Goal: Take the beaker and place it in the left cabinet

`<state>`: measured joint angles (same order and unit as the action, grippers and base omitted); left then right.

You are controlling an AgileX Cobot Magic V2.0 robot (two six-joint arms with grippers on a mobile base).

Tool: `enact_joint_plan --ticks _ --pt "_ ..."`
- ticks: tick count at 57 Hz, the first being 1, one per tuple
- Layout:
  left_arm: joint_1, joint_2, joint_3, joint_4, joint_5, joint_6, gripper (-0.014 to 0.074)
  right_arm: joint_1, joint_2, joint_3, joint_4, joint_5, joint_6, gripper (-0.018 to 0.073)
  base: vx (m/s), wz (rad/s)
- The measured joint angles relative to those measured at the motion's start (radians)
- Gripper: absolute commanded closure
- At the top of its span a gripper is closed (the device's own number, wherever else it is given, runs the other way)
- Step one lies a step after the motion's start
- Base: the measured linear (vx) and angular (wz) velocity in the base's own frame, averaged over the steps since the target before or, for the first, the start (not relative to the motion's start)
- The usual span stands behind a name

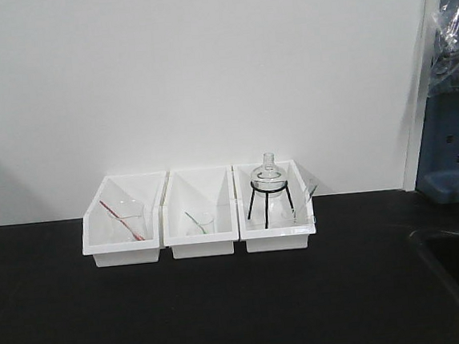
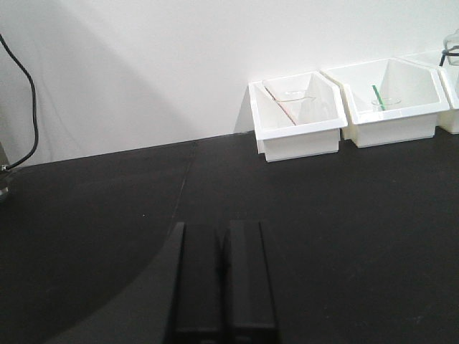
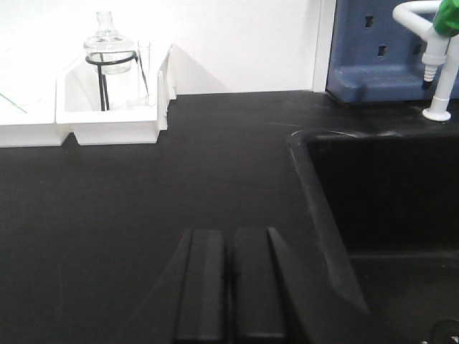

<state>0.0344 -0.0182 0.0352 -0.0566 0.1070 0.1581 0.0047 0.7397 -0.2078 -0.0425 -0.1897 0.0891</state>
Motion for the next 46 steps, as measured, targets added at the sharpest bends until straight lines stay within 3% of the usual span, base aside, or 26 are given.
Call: enact_joint_plan --ticks 10,18,23,26,27,34,46 --pt "0.000 0.000 0.000 0.000 0.000 0.000 0.0603 0.000 0.084 0.000 0.000 -0.078 0.000 0.0101 0.00 0.00" --pt "0.000 0.000 0.000 0.000 0.000 0.000 0.0603 0.004 0.162 0.000 -0.014 -0.194 0.006 0.0044 0.00 0.00" --pt "0.000 0.000 0.000 0.000 0.000 0.000 0.0603 0.032 0.224 -0.002 -0.091 -0.265 0.019 0.0027 0.00 0.00" --pt "0.000 0.000 0.000 0.000 0.000 0.000 0.0603 0.071 0.265 -0.003 -0.189 -0.308 0.028 0.0020 0.00 0.00" --pt "0.000 0.000 0.000 0.000 0.000 0.000 0.0603 0.195 0.391 -0.012 -0.399 -0.428 0.044 -0.0003 0.00 0.00" --pt "0.000 0.000 0.000 0.000 0.000 0.000 0.0603 0.315 0.518 -0.048 -0.438 -0.492 0.048 -0.0048 0.00 0.00" --pt "0.000 0.000 0.000 0.000 0.000 0.000 0.0603 0.452 0.762 -0.202 -0.426 -0.505 0.048 -0.0083 0.00 0.00"
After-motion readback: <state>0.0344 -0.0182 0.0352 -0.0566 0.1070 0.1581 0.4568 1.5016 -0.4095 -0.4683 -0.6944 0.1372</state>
